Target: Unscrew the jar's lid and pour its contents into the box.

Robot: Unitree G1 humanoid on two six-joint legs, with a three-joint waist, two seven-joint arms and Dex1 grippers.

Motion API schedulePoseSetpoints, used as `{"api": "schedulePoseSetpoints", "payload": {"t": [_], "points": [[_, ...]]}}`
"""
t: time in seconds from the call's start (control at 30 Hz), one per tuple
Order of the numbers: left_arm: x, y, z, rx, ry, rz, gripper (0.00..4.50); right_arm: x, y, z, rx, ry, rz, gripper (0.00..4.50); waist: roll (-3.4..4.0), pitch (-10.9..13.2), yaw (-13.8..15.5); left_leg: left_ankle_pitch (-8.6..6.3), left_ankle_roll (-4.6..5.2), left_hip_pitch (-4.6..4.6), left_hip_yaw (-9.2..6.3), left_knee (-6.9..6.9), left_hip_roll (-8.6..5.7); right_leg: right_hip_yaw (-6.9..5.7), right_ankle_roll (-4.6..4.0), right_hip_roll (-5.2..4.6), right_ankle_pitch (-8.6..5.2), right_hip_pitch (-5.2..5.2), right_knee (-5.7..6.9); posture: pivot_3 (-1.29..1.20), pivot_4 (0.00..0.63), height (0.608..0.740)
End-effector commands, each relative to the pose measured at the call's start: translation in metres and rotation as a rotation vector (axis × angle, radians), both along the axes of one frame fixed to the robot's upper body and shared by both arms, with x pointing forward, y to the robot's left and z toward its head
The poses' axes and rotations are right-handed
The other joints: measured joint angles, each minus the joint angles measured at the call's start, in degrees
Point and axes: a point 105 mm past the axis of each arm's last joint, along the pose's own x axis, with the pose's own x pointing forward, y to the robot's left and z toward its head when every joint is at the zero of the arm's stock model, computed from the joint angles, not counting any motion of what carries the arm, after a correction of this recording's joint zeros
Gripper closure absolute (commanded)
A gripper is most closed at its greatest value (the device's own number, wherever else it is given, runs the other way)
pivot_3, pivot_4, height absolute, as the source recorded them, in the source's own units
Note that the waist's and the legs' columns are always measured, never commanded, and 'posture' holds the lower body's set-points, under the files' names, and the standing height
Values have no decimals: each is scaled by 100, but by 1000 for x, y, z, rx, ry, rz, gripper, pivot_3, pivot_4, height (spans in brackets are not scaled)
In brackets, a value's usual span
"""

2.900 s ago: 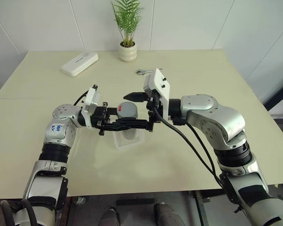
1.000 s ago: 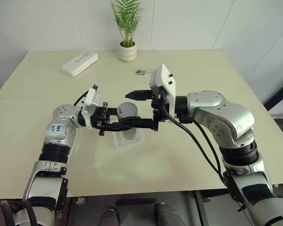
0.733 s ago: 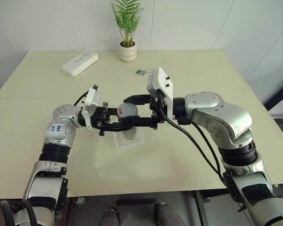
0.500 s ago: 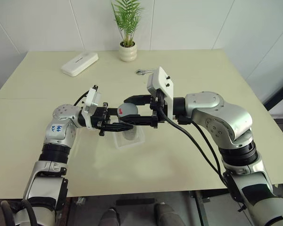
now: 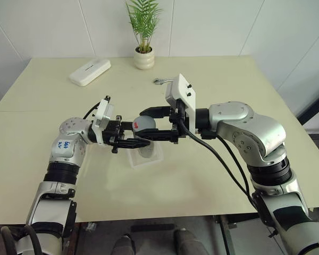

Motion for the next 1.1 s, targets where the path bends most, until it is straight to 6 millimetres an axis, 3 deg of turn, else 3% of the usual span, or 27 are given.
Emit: {"api": "schedulePoseSetpoints", "payload": {"t": [0.03,0.43,0.63,0.83,1.0,1.1], "points": [[-6,5,2,21,-18,-36,2542,-4,-6,30,56,-96,7,1479,0,0,-2,0,0,0,0,0,0,0,0,0,0,0,0,0,150,740],[-9,9,-6,49,21,-44,2542,7,-15,58,85,-189,-35,1479,3,2,-1,0,0,0,0,0,0,0,0,0,0,0,0,0,150,740],[-2,17,1,38,-14,23,2542,25,-38,50,60,-194,-155,1479,3,2,8,0,0,-1,0,-1,0,0,0,0,0,0,-3,0,150,740],[14,41,16,40,-86,181,2542,56,-103,5,-22,-95,-500,1479,2,2,22,0,0,-1,0,-2,0,0,0,0,0,0,-7,0,150,740],[27,54,28,22,-141,291,2542,56,-138,-33,-43,10,-698,1479,4,3,29,0,0,-2,1,-4,-1,2,-1,0,0,0,-9,0,150,740],[38,60,38,-10,-188,380,2542,46,-156,-68,-42,86,-813,1479,3,3,33,0,1,-1,1,-6,-1,0,-1,1,-1,0,-8,0,150,740]]}}
